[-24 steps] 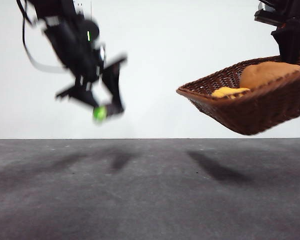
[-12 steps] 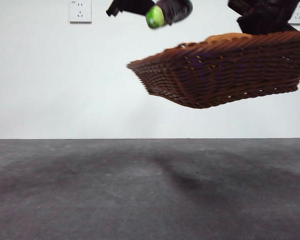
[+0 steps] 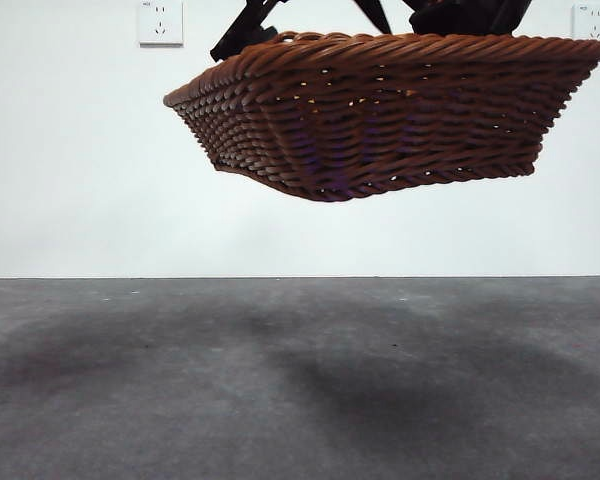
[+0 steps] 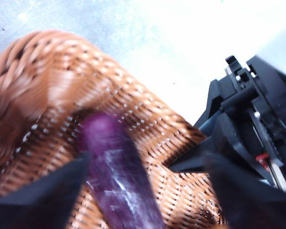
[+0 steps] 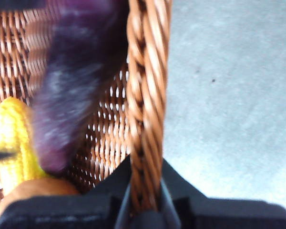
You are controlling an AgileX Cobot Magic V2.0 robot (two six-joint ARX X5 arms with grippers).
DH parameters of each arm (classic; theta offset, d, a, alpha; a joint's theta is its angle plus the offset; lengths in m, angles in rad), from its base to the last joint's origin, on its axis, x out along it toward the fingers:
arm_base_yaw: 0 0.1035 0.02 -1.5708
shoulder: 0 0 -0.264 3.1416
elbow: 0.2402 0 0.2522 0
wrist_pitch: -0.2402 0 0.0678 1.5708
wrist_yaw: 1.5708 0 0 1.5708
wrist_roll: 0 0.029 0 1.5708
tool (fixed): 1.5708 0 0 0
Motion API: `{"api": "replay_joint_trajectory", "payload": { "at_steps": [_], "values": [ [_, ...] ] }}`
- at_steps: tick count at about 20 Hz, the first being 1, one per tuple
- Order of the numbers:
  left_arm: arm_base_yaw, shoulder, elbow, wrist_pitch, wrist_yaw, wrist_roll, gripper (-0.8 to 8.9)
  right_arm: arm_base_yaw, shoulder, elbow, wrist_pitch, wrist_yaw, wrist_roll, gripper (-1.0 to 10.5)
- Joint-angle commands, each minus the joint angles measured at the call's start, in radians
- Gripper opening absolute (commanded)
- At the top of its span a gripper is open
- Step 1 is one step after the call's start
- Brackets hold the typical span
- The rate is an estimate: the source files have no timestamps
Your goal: Help me put the vegetables on the table into the basket
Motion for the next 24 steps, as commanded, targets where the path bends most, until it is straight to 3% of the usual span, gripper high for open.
{"api": "replay_joint_trajectory", "payload": {
  "at_steps": [1,3,6,7,9,10,13,16,22,24],
  "values": [
    [0.011,0.006,-0.004,-0.016,0.003,0.018,6.05,0.000,0.007,-0.004,0.003,0.012,0.011,-0.1],
    [0.018,-0.004,-0.004,-0.064,0.003,0.070,6.05,-0.008,0.008,-0.004,0.015,0.127,0.072,-0.1],
    [0.020,-0.051,-0.004,-0.166,-0.021,0.145,5.83,-0.060,0.015,-0.004,0.049,0.130,0.083,-0.1],
    [0.020,-0.075,-0.004,-0.211,-0.054,0.179,4.74,-0.089,0.015,-0.004,0.056,0.130,0.083,-0.1],
    [0.019,-0.134,-0.004,-0.307,-0.116,0.233,1.14,-0.167,0.015,-0.004,0.077,0.128,0.082,-0.1],
    [0.018,-0.168,-0.004,-0.348,-0.130,0.245,-0.19,-0.209,0.015,-0.004,0.084,0.127,0.071,-0.1],
    [0.008,-0.285,-0.004,-0.440,-0.125,0.256,-0.07,-0.334,0.042,-0.004,0.106,0.123,0.032,-0.1],
    [-0.047,-0.391,-0.004,-0.529,-0.126,0.256,-0.07,-0.413,0.141,-0.004,0.152,0.006,-0.023,-0.1],
    [-0.220,-0.535,-0.054,-0.537,-0.126,0.198,-0.05,-0.433,0.362,-0.003,0.229,-0.115,-0.064,-0.1],
    [-0.270,-0.570,-0.089,-0.537,-0.126,0.166,-0.05,-0.434,0.416,-0.004,0.253,-0.119,-0.064,-0.1]
  ]
}}
